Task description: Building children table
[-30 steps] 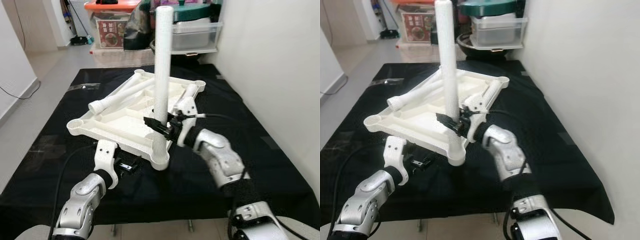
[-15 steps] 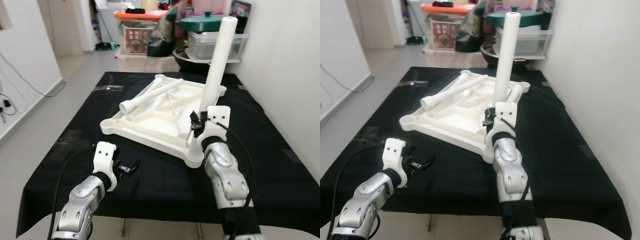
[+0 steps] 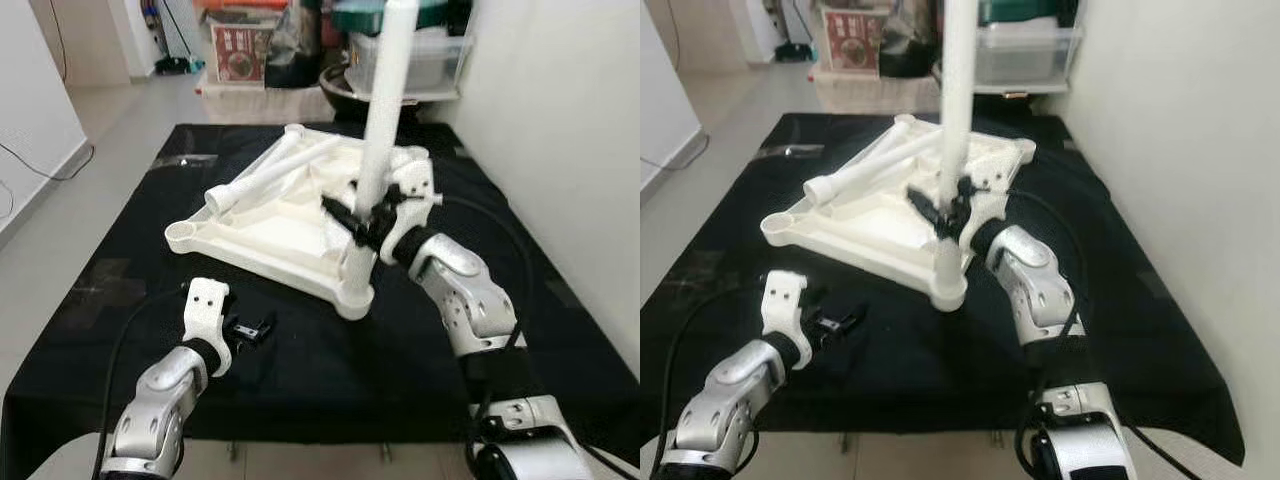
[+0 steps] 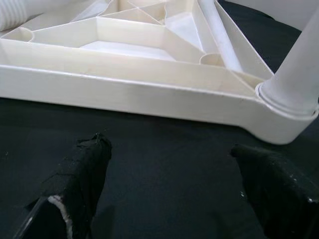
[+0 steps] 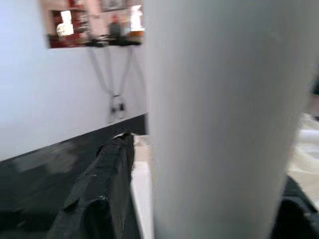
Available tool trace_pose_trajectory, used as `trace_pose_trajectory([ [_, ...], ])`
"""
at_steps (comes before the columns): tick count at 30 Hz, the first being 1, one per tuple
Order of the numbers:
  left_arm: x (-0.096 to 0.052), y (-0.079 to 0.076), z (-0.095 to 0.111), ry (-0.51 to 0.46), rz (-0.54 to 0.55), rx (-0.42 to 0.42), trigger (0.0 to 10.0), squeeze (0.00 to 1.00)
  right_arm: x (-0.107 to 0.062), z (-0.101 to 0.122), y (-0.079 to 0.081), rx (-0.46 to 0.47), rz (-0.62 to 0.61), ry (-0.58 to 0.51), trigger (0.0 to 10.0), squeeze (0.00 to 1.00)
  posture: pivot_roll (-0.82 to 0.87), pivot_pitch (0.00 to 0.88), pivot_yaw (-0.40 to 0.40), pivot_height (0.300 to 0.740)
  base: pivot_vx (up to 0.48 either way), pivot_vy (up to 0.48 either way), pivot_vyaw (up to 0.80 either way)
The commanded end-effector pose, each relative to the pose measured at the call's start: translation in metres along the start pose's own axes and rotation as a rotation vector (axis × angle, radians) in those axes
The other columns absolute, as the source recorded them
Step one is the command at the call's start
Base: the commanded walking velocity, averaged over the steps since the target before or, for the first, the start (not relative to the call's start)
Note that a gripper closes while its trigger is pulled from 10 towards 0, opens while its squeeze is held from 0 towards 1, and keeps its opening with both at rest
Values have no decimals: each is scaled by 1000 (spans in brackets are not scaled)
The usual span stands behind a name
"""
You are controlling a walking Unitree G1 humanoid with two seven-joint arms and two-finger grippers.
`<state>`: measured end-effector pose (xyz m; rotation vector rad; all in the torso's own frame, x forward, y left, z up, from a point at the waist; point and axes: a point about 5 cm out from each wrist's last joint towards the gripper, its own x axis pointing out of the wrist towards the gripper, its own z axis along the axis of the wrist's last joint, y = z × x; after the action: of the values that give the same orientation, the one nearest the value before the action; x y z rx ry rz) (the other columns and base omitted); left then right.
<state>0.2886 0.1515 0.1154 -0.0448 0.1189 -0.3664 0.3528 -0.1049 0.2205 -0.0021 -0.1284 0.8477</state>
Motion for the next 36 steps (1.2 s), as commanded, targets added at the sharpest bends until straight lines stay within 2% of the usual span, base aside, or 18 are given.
trace_pose_trajectory([
  [1, 1, 1, 1, -5, 4, -1, 10000, 0, 8, -15, 13, 21, 99, 59, 1059, 0, 72, 0, -62, 740, 0, 0, 0],
  [3, 1, 2, 1, -8, 11, 1, 10000, 0, 11, -25, 13, 45, 76, 89, 0, 0, 81, 0, -69, 740, 0, 0, 0],
  [7, -2, 1, 1, -9, 18, -4, 10000, 0, 13, -37, 0, 72, -134, 139, 0, 0, 80, 0, -66, 740, 0, 0, 0],
  [8, -5, -1, -3, 0, 15, -5, 10000, 0, 1, -52, -28, 126, -522, 210, 0, 0, 74, 0, -56, 740, 0, 0, 0],
  [10, -5, -1, -3, 0, 15, -5, 10000, 0, 1, -52, -28, 126, -522, 210, 0, 0, 74, 0, -56, 740, 0, 0, 0],
  [11, -6, -2, -4, 6, 12, -4, 10000, 0, -10, -58, -42, 161, -698, 239, 0, 0, 74, 0, -56, 740, 0, 0, 0],
  [13, -6, -2, -4, 6, 12, -4, 10000, 0, -10, -58, -42, 161, -698, 239, 0, 0, 74, 0, -56, 740, 0, 0, 0],
  [15, -6, -2, -4, 11, 7, -2, 10000, 0, -51, -74, -58, 197, -1078, 253, 0, 0, 67, 0, -42, 740, 0, 0, 0],
  [18, -5, -1, -3, 11, 3, -1, 10000, 0, -68, -80, -55, 190, -1176, 246, 0, 0, 61, 0, -35, 740, 0, 0, 0],
  [19, -5, -1, -2, 11, -1, 1, 10000, 0, -74, -82, -43, 169, -1183, 257, 8196, 0, 53, 0, -29, 740, 0, 0, 0],
  [20, -5, -1, -2, 12, -6, 3, 10000, 0, -73, -80, -31, 149, -1134, 259, 10000, 0, 47, 0, -24, 740, 0, 0, 0],
  [24, -5, -1, -2, 18, -13, 4, 10000, 0, -58, -66, -15, 115, -984, 187, 10000, 0, 43, 0, -22, 740, 0, 0, 0],
  [25, -5, -1, -3, 20, -15, 3, 10000, 0, -49, -55, -10, 97, -913, 128, 10000, 1000, 44, 0, -22, 740, 0, 0, 0],
  [27, -6, -1, -3, 20, -14, 2, 10000, 0, -36, -43, -7, 97, -801, 70, 10000, 1000, 49, 0, -29, 740, 0, 0, 0],
  [28, -6, 0, -3, 19, -11, -1, 10000, 0, -23, -37, -5, 152, -648, 47, 10000, 278, 47, 0, -29, 740, 0, 0, 0],
  [30, -6, 0, -3, 18, -9, -3, 10000, 0, -16, -34, -4, 194, -563, 38, 10000, 278, 48, 0, -30, 740, 0, 0, 0],
  [31, -6, 0, -3, 18, -7, -4, 10000, 0, -10, -32, -2, 259, -427, 35, 10000, 0, 51, 0, -33, 740, 0, 0, 0],
  [36, -6, -1, -3, 17, -8, -4, 10000, 0, -13, -26, 5, 209, -99, 22, 10000, 0, 59, 0, -38, 740, 0, 0, 0],
])
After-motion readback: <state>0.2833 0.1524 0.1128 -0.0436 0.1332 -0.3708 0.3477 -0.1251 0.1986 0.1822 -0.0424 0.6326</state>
